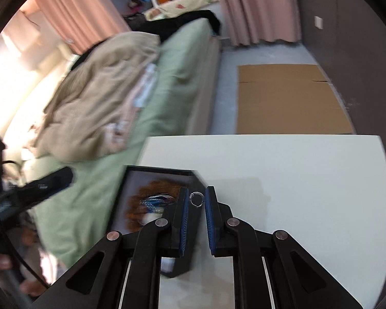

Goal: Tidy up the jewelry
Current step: 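Carry the ring over the box and open the right gripper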

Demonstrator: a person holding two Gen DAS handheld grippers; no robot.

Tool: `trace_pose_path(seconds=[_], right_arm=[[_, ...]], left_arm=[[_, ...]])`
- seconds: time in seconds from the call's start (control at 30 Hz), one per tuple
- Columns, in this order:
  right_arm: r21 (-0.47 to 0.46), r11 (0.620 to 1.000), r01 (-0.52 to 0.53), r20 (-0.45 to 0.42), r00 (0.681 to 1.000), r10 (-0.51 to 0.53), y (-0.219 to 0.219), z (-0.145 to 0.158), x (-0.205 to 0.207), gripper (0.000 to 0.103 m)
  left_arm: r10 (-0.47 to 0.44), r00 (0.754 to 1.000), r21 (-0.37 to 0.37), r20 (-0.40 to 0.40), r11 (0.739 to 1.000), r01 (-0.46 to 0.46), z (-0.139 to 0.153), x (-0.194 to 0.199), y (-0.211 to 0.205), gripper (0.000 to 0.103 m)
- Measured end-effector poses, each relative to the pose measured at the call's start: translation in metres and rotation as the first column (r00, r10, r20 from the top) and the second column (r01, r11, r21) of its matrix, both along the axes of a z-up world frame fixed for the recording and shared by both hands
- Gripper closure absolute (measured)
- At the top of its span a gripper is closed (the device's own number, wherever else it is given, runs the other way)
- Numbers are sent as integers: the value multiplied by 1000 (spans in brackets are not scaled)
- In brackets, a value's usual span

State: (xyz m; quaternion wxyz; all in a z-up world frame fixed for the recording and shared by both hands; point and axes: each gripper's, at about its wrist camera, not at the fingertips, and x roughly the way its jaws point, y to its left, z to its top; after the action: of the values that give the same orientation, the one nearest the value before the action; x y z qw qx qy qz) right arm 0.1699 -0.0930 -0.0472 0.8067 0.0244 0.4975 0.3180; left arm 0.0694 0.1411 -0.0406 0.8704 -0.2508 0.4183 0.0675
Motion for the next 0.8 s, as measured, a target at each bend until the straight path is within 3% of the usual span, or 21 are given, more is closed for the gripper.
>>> trace_pose_path(seconds=[0.13, 0.17, 0.2, 0.27, 0.8], right_arm=[[80, 995, -65, -10, 998, 66, 14, 5, -17, 86], [84, 994, -68, -16, 997, 70, 17, 5, -21, 70], [81, 995, -61, -17, 998, 62, 18, 6, -23, 47], [78, 997, -28, 18, 999, 27, 11, 11, -29, 33], [-6, 993, 114, 95, 989, -113, -53, 36, -65, 33]], left_arm=[[20, 1000, 7, 12, 1000, -20, 2, -9, 2, 26], [24, 1000, 17, 14, 1000, -24, 3, -10, 2, 26], [27, 999, 33, 17, 999, -28, 5, -12, 2, 26], [20, 999, 68, 25, 997, -21, 8, -16, -3, 26], [-105, 992, 199, 66, 976, 90, 29, -43, -55, 25]])
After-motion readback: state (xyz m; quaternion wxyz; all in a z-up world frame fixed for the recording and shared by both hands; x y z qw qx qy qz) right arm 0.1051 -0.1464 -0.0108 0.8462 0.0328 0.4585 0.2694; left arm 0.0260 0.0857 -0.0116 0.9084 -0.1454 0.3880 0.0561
